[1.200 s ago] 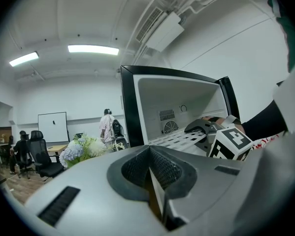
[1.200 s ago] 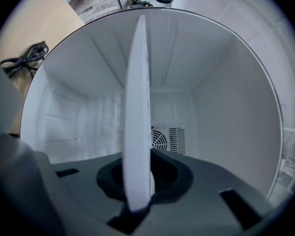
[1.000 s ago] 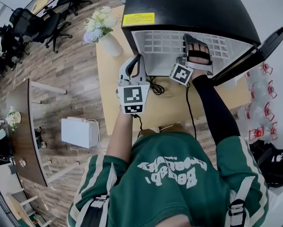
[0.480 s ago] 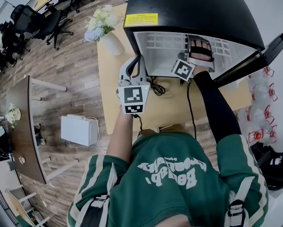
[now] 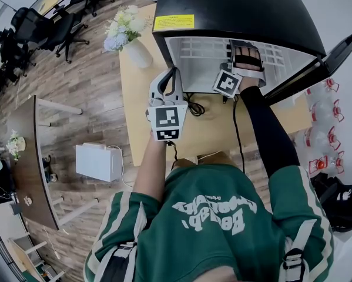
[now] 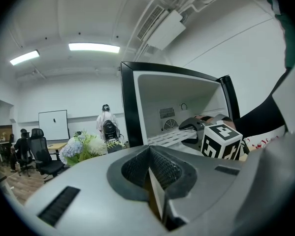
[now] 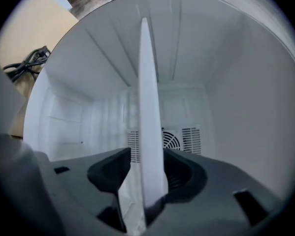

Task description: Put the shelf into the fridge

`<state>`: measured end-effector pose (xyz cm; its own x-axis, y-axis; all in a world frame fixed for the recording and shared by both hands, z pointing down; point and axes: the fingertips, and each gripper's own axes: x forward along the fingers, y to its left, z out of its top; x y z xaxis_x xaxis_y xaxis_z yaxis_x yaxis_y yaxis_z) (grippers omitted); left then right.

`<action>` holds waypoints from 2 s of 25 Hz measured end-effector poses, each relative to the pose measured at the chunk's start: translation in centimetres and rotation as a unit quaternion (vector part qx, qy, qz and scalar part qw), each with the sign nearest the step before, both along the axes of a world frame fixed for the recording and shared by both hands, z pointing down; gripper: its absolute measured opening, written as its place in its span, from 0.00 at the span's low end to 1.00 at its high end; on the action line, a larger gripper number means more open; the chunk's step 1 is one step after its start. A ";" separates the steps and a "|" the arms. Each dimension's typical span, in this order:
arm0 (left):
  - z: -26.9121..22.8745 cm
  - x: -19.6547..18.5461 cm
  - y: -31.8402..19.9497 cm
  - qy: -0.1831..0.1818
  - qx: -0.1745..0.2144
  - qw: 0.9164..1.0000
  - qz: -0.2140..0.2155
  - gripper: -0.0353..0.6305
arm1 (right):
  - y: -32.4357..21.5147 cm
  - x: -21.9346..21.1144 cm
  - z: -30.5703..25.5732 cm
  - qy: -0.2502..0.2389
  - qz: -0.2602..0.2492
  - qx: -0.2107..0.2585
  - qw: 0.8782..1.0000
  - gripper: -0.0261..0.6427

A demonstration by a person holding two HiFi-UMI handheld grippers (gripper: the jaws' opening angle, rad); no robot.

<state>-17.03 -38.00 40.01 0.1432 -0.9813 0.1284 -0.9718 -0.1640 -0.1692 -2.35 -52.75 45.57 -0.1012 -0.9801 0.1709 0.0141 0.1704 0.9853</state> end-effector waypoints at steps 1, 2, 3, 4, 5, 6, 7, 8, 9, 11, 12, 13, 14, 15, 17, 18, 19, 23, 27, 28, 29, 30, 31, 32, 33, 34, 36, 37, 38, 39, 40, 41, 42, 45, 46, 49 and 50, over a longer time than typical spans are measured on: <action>-0.1 0.2 0.2 0.001 0.001 1.000 0.004 0.05 | 0.4 -0.2 0.4 -0.008 -0.007 -0.011 1.000 0.36; -0.3 0.3 0.4 0.000 0.003 1.000 0.007 0.05 | 0.8 -0.3 0.5 -0.017 -0.011 -0.016 1.000 0.37; -0.4 0.4 0.6 -0.001 0.005 1.000 0.010 0.05 | 1.3 -0.3 0.6 -0.024 -0.013 -0.016 1.000 0.40; -0.5 0.4 0.7 -0.001 0.007 1.000 0.013 0.05 | 1.7 -0.3 0.5 -0.027 -0.012 -0.013 0.999 0.42; -0.7 0.4 0.8 -0.001 0.008 1.000 0.016 0.05 | 2.2 -0.4 0.3 -0.028 -0.011 -0.010 0.999 0.42; -0.7 0.4 1.0 0.000 0.008 1.000 0.019 0.05 | 2.7 -0.5 0.1 -0.030 -0.014 -0.007 0.999 0.41; -0.8 0.5 1.1 0.001 0.009 1.000 0.021 0.05 | 3.3 -0.7 -0.1 -0.031 -0.018 -0.004 0.999 0.41; -0.9 0.5 1.3 0.002 0.010 1.000 0.024 0.05 | 3.8 -1.0 -0.3 -0.031 -0.022 -0.002 0.999 0.41; -1.1 0.6 1.4 0.002 0.011 1.000 0.027 0.05 | 4.3 -1.2 -0.5 -0.032 -0.025 -0.001 0.999 0.41; -1.5 0.8 1.6 0.002 0.016 0.999 0.034 0.05 | 5.2 -1.3 -0.8 -0.046 -0.026 -0.005 0.999 0.41; -1.7 0.9 1.8 0.001 0.018 0.999 0.038 0.05 | 5.6 -1.3 -1.0 -0.059 -0.027 -0.009 0.998 0.41; -1.9 1.0 2.0 0.001 0.020 0.999 0.043 0.05 | 6.1 -1.3 -1.3 -0.072 -0.028 -0.013 0.997 0.42; -2.0 1.1 2.2 0.000 0.021 0.999 0.047 0.05 | 6.6 -1.2 -1.6 -0.085 -0.029 -0.015 0.996 0.42; -2.2 1.2 2.4 -0.001 0.023 0.998 0.051 0.05 | 7.1 -1.1 -2.1 -0.098 -0.030 -0.015 0.995 0.42; -2.7 1.5 2.8 -0.001 0.026 0.998 0.061 0.05 | 8.2 -0.9 -3.3 -0.127 -0.029 -0.014 0.991 0.42; -2.9 1.6 2.9 -0.001 0.029 0.997 0.067 0.05 | 8.7 -0.8 -3.8 -0.146 -0.026 -0.017 0.989 0.42; -3.2 1.7 3.0 -0.002 0.032 0.997 0.072 0.05 | 9.2 -0.6 -4.2 -0.172 -0.021 -0.026 0.985 0.42; -3.8 2.5 3.7 0.000 0.038 0.995 0.093 0.05 | 11.6 0.5 -4.2 -0.343 -0.001 -0.117 0.932 0.45; -4.6 3.1 4.4 0.006 0.044 0.994 0.104 0.05 | 14.3 1.6 -5.3 -0.466 0.009 -0.150 0.872 0.46; -4.8 3.4 4.5 0.005 0.045 0.993 0.106 0.05 | 15.0 2.0 -5.8 -0.492 0.009 -0.152 0.857 0.46; -5.0 3.7 4.6 0.002 0.045 0.993 0.108 0.05 | 15.7 2.4 -6.3 -0.520 0.009 -0.154 0.840 0.47; -5.1 4.1 4.8 0.001 0.046 0.993 0.109 0.05 | 16.4 2.9 -6.8 -0.549 0.008 -0.156 0.821 0.48; -5.3 4.4 5.0 -0.001 0.045 0.993 0.110 0.05 | 17.1 3.3 -7.5 -0.578 0.005 -0.157 0.801 0.49; -5.5 4.7 5.2 -0.003 0.045 0.993 0.109 0.05 | 17.7 3.8 -8.1 -0.603 0.001 -0.157 0.782 0.49; -5.6 5.1 5.3 -0.006 0.044 0.993 0.106 0.05 | 18.3 4.2 -8.7 -0.623 -0.004 -0.157 0.767 0.50; -5.8 5.4 5.4 -0.008 0.043 0.994 0.102 0.05 | 18.8 4.6 -9.1 -0.636 -0.009 -0.156 0.756 0.50; -6.2 6.5 5.6 -0.013 0.044 0.994 0.098 0.05 | 19.7 5.3 -9.8 -0.646 -0.023 -0.156 0.747 0.49; -6.4 7.2 5.9 -0.017 0.046 0.994 0.099 0.05 | 20.2 5.7 -10.2 -0.647 -0.031 -0.158 0.746 0.49; -6.6 7.9 6.3 -0.019 0.049 0.994 0.101 0.05 | 20.7 6.0 -10.5 -0.647 -0.040 -0.160 0.745 0.50; -6.8 8.6 6.8 -0.021 0.052 0.993 0.101 0.05 | 21.2 6.4 -10.8 -0.647 -0.049 -0.162 0.744 0.50; -6.9 9.3 7.1 -0.020 0.053 0.993 0.099 0.05 | 21.8 6.8 -11.0 -0.647 -0.058 -0.162 0.742 0.50; -6.9 10.0 7.4 -0.018 0.053 0.994 0.096 0.05 | 22.3 7.4 -11.1 -0.649 -0.065 -0.162 0.740 0.50; -6.9 10.7 7.6 -0.015 0.052 0.994 0.091 0.05 | 22.8 8.1 -11.2 -0.652 -0.070 -0.162 0.738 0.50; -7.2 12.1 8.6 -0.010 0.058 0.995 0.078 0.05 | 24.1 10.1 -11.0 -0.662 -0.081 -0.160 0.727 0.50; -7.4 12.3 9.0 -0.009 0.061 0.996 0.072 0.05 | 24.4 10.6 -11.0 -0.665 -0.084 -0.162 0.725 0.50; -7.2 13.0 10.6 -0.007 0.062 0.997 0.055 0.05 | 25.4 11.6 -10.8 -0.665 -0.095 -0.167 0.721 0.51; -7.1 13.1 11.2 -0.008 0.061 0.997 0.050 0.05 | 25.7 11.9 -10.8 -0.666 -0.098 -0.168 0.720 0.51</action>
